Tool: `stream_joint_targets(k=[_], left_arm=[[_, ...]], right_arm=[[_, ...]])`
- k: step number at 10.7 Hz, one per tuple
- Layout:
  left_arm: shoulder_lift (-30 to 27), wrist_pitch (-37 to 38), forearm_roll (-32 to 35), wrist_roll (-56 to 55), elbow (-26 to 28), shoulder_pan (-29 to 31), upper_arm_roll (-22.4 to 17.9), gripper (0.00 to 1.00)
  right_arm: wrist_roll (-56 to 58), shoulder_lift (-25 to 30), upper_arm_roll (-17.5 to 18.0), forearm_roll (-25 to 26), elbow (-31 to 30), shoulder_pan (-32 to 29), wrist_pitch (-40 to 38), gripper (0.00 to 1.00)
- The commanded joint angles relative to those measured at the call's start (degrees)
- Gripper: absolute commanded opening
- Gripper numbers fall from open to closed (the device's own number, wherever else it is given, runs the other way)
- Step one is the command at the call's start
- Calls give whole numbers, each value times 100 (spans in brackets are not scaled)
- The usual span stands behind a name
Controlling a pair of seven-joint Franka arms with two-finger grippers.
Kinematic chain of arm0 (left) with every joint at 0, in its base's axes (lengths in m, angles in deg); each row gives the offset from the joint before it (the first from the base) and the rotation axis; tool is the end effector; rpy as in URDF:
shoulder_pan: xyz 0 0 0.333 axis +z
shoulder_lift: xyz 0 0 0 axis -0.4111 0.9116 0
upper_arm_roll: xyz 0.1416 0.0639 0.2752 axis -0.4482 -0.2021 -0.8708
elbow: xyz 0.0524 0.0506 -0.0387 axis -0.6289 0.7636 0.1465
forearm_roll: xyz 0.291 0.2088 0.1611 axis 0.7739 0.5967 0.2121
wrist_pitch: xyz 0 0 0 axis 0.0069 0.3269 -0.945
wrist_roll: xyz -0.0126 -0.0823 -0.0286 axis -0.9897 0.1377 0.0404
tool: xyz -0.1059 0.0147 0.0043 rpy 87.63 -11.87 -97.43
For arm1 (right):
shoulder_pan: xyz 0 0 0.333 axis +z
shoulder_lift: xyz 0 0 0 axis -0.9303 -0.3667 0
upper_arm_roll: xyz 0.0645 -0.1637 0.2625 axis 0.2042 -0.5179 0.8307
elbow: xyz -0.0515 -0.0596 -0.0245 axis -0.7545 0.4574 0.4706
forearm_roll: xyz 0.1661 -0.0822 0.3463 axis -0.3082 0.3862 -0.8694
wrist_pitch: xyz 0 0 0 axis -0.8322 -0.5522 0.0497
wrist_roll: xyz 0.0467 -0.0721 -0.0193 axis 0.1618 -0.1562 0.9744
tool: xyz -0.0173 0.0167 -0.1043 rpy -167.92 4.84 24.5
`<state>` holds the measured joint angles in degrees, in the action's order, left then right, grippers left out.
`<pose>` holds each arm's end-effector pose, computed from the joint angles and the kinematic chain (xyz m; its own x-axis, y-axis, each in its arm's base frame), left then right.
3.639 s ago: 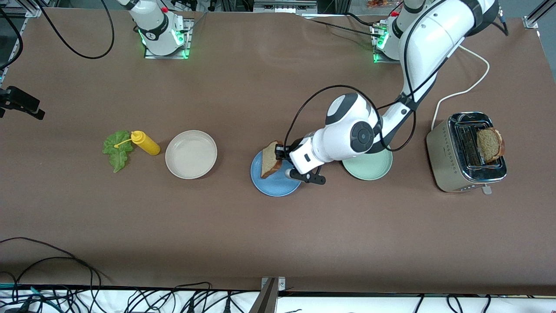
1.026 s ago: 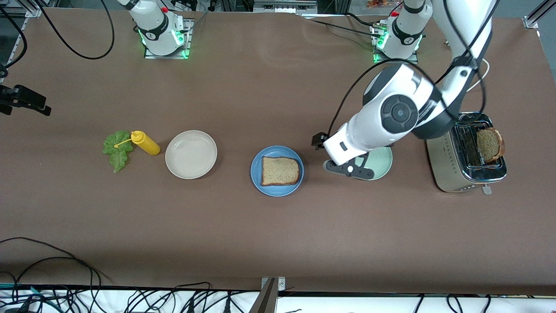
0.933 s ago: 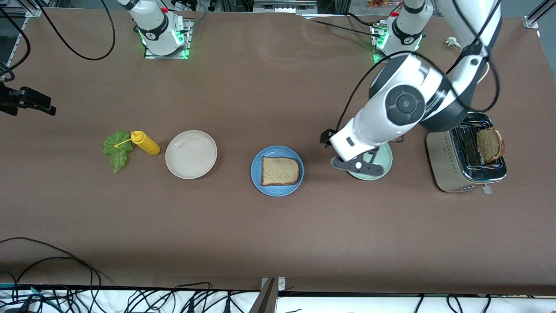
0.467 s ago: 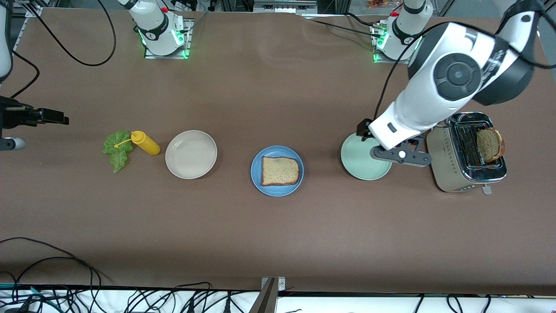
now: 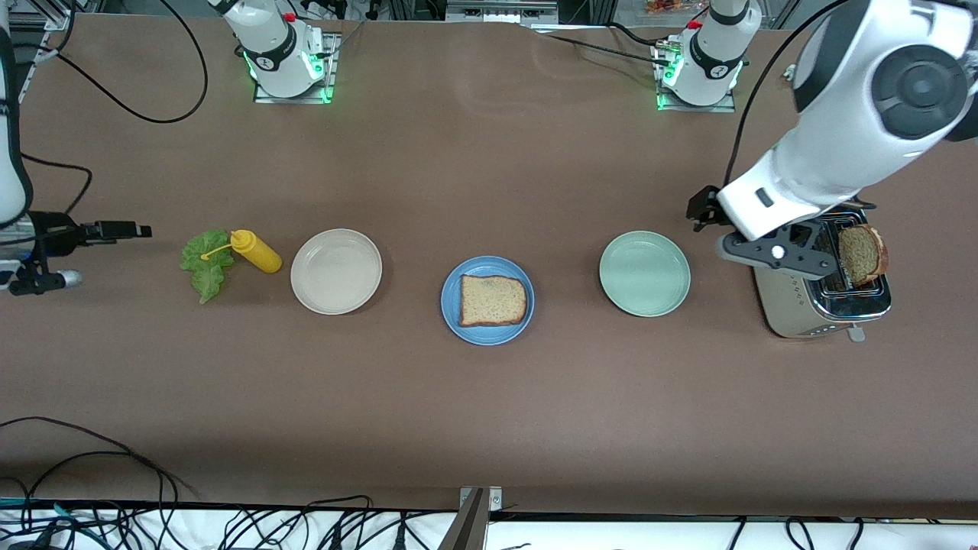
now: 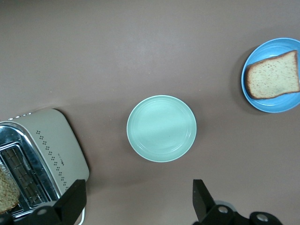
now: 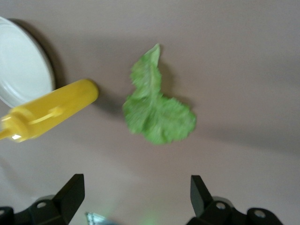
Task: Make sandwich in blue plate with both arms
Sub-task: 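Retract the left gripper while the right gripper reaches the lettuce leaf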
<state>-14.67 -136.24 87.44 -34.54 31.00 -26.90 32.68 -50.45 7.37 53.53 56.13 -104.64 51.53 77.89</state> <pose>0.6016 -0.1666 0.5544 0.9649 -0.2419 -0.1020 -0.2433 -0.9699 -0.0012 0.5839 -0.2022 0.3170 0.9337 0.1530 -0.3237 0.0400 -0.9430 -0.3304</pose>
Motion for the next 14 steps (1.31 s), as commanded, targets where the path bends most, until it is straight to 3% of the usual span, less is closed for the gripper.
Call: stream_joint_targets(k=[1, 4, 6, 7, 9, 10, 12, 14], left_arm=[[-502, 38, -577, 284, 250, -54, -837, 100], [-678, 204, -473, 371, 250, -45, -1129, 100], [-836, 205, -472, 712, 276, -28, -1296, 100], [-924, 205, -463, 914, 346, -19, -1384, 100], [-1152, 178, -463, 1065, 583, -37, -1446, 100], [-1284, 135, -472, 1074, 749, -28, -1446, 100], [-1539, 47, -472, 1189, 1057, -37, -1517, 100], [-1742, 29, -463, 1189, 1296, -10, -1526, 100]], right_arm=[[994, -920, 49, -753, 90, -334, 715, 100], [1243, -1256, 66, -1283, 81, -353, 1075, 100], [1225, -1397, 84, -1283, 72, -318, 1201, 86], [1199, -1476, 93, -1283, 81, -283, 1201, 86], [1164, -1503, 93, -1275, 90, -177, 1183, 65], [1155, -1512, 84, -1266, 90, -168, 1148, 37], [1155, -1547, 84, -1213, 99, -142, 1113, 0], [1085, -1547, 67, -1091, 142, -107, 1034, 0]])
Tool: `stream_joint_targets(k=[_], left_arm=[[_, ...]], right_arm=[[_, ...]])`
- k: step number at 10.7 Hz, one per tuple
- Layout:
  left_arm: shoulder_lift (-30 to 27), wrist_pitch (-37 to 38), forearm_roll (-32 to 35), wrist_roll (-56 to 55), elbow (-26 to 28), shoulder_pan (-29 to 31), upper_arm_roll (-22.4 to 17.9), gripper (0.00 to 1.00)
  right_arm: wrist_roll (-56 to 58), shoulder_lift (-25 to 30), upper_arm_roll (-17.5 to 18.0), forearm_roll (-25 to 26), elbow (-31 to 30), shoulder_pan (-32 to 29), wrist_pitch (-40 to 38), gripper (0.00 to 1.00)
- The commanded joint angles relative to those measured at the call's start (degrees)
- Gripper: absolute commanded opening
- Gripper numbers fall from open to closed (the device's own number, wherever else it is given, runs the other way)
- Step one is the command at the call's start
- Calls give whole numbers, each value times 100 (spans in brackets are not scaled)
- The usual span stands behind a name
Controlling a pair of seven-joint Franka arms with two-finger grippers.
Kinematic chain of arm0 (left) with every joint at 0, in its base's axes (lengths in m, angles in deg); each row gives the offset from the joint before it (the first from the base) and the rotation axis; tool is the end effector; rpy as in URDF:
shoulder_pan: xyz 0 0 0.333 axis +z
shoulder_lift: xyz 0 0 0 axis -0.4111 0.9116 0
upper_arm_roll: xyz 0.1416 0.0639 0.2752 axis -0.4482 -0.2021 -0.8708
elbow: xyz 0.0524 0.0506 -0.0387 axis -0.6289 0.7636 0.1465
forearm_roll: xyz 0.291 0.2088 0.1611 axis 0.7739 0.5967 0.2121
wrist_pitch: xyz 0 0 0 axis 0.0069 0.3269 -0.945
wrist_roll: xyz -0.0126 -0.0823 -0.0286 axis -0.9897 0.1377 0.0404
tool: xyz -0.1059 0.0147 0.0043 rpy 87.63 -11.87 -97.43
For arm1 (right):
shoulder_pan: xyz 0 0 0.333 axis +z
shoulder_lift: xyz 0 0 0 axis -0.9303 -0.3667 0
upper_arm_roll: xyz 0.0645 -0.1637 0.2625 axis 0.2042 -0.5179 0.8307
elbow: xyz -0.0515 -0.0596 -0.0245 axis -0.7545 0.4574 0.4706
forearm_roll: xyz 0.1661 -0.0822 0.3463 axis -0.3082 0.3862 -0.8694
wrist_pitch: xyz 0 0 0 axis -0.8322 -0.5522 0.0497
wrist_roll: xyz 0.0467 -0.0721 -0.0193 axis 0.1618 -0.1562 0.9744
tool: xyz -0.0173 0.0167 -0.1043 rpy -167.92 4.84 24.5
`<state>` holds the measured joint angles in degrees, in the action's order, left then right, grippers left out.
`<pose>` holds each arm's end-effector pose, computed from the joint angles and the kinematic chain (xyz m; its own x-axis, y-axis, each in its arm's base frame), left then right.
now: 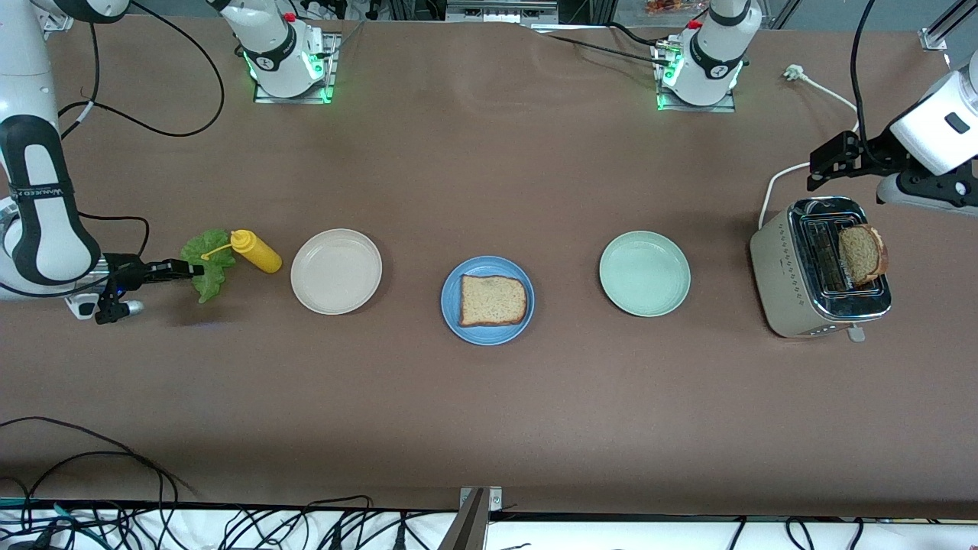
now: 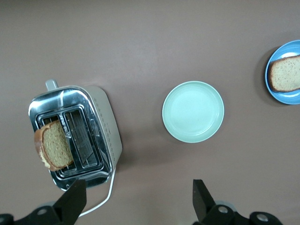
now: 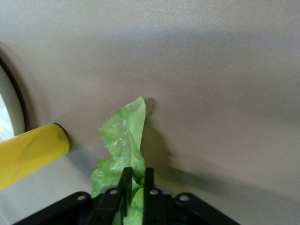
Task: Make sandwich in blue plate with both arms
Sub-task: 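Retract the left gripper while the right gripper reaches the lettuce leaf, then grasp the lettuce leaf with the right gripper and lift it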
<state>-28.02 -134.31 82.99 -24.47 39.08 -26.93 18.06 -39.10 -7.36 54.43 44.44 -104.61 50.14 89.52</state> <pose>0.5552 -0.0343 0.6192 0.9841 -0.1700 -0.0507 -0.1691 -0.9854 0.0214 0.5919 -0.2006 0.1649 0.9527 0.2035 -0.2257 0.0648 -0.8615 -0.5036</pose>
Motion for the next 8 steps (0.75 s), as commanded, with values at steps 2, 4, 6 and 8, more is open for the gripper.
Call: stream_joint_targets(k=[2, 4, 6, 8], left_arm=[[-363, -208, -18, 173, 479, -7, -64, 100], [-328, -208, -26, 173, 462, 2, -55, 100], [-319, -208, -26, 173, 461, 2, -55, 100], [-310, -208, -26, 173, 453, 2, -64, 100]], right_arm=[[-156, -47, -23, 464, 366, 59, -390, 0], [-663, 32, -6, 1219, 709, 191, -891, 0], [-762, 111, -6, 1983, 1147, 418, -1383, 0], [-1051, 155, -6, 2477, 1604, 647, -2023, 0]])
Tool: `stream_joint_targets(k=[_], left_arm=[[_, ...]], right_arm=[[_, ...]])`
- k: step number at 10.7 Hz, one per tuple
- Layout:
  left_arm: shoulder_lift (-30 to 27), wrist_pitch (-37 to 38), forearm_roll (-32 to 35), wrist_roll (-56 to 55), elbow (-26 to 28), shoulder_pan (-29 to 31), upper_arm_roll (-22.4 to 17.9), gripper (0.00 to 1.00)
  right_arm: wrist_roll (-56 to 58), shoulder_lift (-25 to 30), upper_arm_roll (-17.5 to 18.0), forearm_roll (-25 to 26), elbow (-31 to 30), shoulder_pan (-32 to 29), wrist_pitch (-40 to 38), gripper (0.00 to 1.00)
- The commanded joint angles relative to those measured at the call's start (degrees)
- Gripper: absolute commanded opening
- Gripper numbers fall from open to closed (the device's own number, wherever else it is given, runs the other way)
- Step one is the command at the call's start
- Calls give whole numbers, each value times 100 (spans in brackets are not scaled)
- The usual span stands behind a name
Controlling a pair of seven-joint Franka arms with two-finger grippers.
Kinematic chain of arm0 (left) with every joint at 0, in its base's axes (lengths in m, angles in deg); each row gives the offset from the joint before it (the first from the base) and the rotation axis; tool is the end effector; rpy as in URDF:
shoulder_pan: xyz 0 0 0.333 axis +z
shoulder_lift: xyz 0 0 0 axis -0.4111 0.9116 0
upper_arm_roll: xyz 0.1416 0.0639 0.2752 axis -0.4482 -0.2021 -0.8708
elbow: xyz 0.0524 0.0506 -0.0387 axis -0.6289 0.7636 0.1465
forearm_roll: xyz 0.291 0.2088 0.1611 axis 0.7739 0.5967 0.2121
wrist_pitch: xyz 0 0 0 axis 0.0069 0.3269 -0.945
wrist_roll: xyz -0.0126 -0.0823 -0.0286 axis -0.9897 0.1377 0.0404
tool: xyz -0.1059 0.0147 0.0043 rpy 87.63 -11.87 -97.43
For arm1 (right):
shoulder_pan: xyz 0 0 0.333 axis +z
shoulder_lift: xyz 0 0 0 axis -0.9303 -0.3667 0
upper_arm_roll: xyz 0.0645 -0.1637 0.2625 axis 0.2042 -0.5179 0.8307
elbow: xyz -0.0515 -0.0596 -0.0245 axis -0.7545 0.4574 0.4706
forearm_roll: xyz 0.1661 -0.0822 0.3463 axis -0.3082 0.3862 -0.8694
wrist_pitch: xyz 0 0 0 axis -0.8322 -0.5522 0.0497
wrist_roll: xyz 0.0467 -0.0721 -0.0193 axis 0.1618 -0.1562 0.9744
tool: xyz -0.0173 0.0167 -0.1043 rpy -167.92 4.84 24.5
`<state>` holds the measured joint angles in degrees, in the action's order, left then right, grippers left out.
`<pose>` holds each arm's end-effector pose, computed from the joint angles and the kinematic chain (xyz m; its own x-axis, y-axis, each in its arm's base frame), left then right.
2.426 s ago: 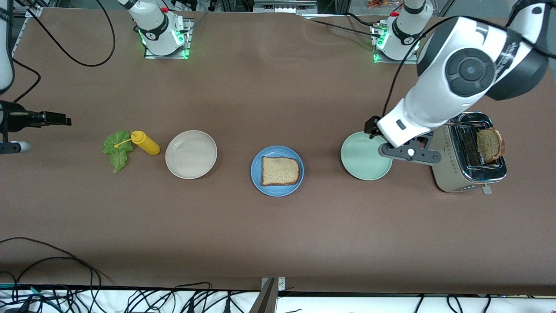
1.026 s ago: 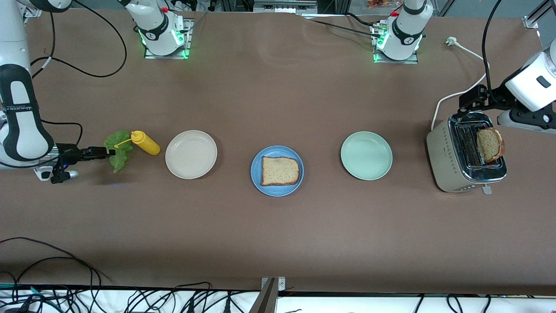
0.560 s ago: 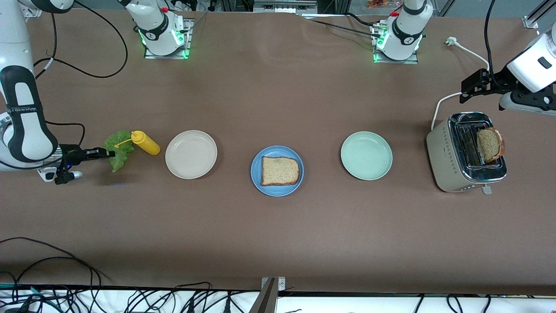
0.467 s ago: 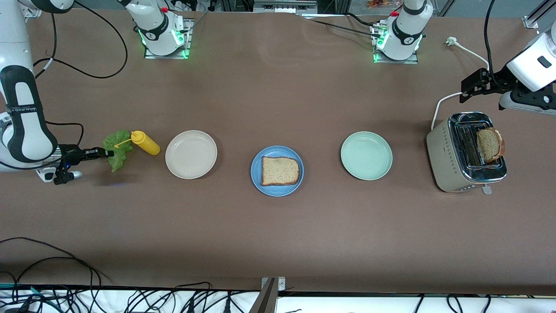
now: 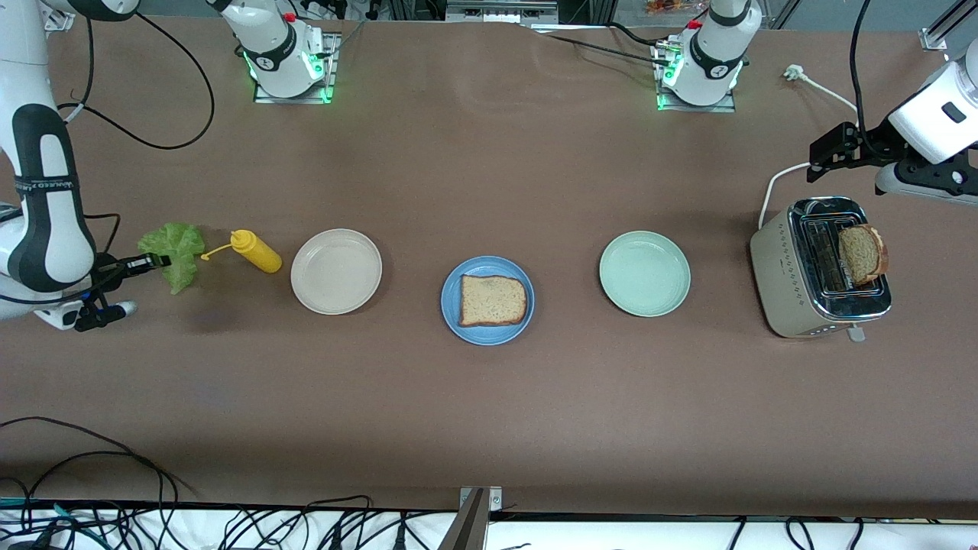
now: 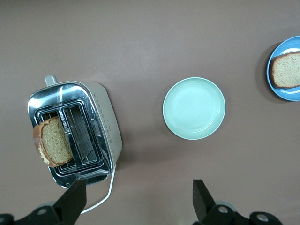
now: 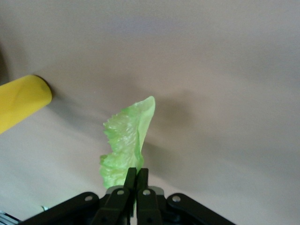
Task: Make sandwich in blue plate with both arms
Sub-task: 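Grasp the lettuce leaf with the right gripper and lift it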
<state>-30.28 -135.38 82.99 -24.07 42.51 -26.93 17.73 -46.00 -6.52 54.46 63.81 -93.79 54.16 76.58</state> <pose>0.5444 -0.0306 0.6145 0.9839 -0.1709 -0.0523 -0.1700 -0.9852 0.0215 0.6246 -0.1875 0.2359 0.8494 0.3200 -0.4197 0.2066 -0.9333 -0.2937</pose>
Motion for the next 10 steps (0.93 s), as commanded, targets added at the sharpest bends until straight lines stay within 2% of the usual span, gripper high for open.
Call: stream_joint_targets(k=[1, 4, 8, 10], left_arm=[[-84, -118, -26, 141, 101, 11, -31, 100], [-84, -136, -26, 193, 118, 20, -40, 100], [-84, -136, -35, 229, 118, 20, -57, 100], [-84, -127, -35, 290, 118, 37, -66, 100]], right_arm=[[-580, 98, -18, 724, 881, 437, -1195, 0], [-1020, 202, -1, 788, 1709, 816, -2120, 0], [-2459, 660, 0, 770, 1808, 1632, -2622, 0], [-3241, 739, 26, 508, 1808, 2063, -2720, 0]])
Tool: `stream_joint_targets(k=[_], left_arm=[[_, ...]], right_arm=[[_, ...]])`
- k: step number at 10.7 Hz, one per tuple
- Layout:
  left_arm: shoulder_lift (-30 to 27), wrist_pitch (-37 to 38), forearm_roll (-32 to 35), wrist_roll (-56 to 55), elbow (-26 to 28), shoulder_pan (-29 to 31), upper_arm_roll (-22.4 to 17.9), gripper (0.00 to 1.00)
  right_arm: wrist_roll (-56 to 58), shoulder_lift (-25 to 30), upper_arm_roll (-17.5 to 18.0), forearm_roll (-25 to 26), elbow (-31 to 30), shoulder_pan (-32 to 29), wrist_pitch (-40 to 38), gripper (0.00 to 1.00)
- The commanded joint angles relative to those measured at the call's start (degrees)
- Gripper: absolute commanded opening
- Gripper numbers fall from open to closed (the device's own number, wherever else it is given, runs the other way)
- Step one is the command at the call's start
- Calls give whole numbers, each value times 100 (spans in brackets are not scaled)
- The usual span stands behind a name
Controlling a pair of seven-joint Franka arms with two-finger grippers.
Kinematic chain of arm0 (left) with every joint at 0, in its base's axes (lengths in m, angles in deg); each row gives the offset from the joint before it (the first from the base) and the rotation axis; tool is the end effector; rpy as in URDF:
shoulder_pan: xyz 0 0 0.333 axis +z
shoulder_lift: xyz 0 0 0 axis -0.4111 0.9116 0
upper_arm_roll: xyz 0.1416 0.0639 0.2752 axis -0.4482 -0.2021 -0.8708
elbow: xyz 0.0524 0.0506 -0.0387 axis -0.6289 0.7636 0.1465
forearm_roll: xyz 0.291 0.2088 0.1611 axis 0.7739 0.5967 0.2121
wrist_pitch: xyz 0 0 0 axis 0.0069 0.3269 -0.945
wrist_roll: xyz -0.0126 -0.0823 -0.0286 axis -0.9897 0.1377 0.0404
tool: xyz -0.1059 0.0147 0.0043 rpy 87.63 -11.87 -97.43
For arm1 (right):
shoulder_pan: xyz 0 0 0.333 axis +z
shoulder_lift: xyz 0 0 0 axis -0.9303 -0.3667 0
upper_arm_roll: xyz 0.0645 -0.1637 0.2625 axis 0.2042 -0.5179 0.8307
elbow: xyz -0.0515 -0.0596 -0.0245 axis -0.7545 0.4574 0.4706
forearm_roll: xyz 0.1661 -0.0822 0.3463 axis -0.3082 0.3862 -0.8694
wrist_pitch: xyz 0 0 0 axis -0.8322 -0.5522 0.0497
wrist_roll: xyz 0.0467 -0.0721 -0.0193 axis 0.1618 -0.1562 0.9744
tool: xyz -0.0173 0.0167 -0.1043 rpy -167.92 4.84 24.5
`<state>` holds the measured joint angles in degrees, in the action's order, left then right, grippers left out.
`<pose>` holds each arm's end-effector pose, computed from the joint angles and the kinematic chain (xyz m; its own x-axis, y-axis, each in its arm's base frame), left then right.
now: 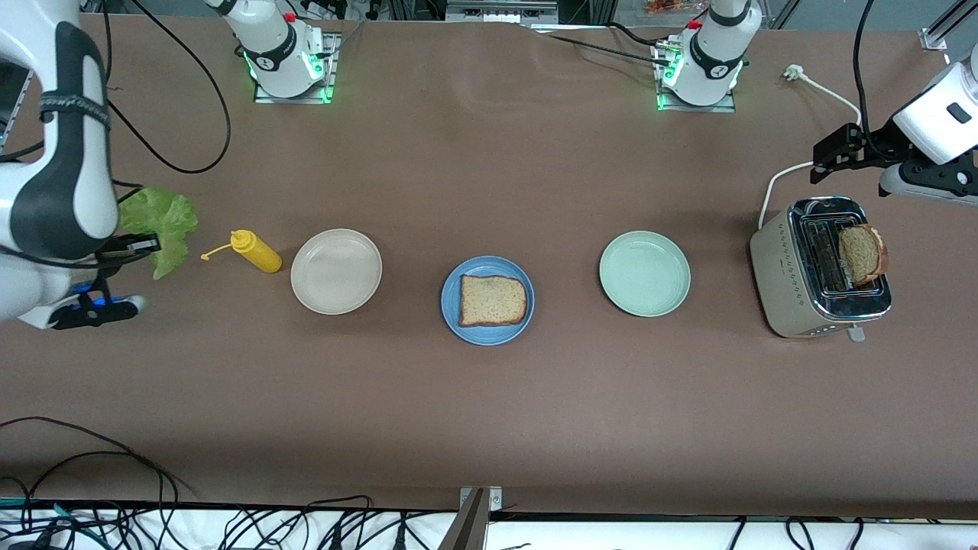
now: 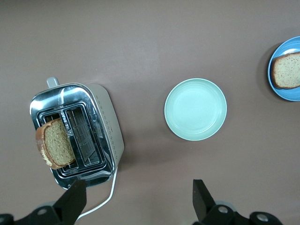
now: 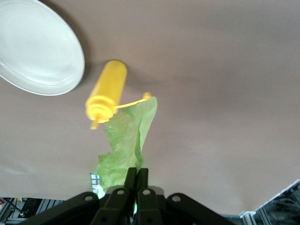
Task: Make sandwich in blue plate with both arms
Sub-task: 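Grasp the lettuce leaf with the right gripper and lift it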
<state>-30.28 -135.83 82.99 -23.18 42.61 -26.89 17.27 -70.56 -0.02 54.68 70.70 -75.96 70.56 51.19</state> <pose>0.5455 -0.0259 0.6143 0.9830 -0.1775 -0.0459 -0.1767 -0.9840 0.0216 0.6551 -0.0121 0.4281 0.8345 0.1271 -0.5361 0.1548 -0.9879 0.0068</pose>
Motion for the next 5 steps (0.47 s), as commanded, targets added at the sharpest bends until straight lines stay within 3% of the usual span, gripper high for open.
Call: stream_joint_targets(k=[1, 3, 5], left_arm=[[-84, -82, -35, 202, 108, 42, -20, 100], [-93, -91, -35, 219, 108, 42, -20, 100], [-84, -91, -35, 219, 117, 42, -20, 100]], right_arm=[[-1311, 89, 4, -556, 25, 565, -173, 0], [-2498, 81, 4, -1637, 25, 794, -111, 0], [-3203, 37, -5, -2070, 17, 1119, 185, 0]])
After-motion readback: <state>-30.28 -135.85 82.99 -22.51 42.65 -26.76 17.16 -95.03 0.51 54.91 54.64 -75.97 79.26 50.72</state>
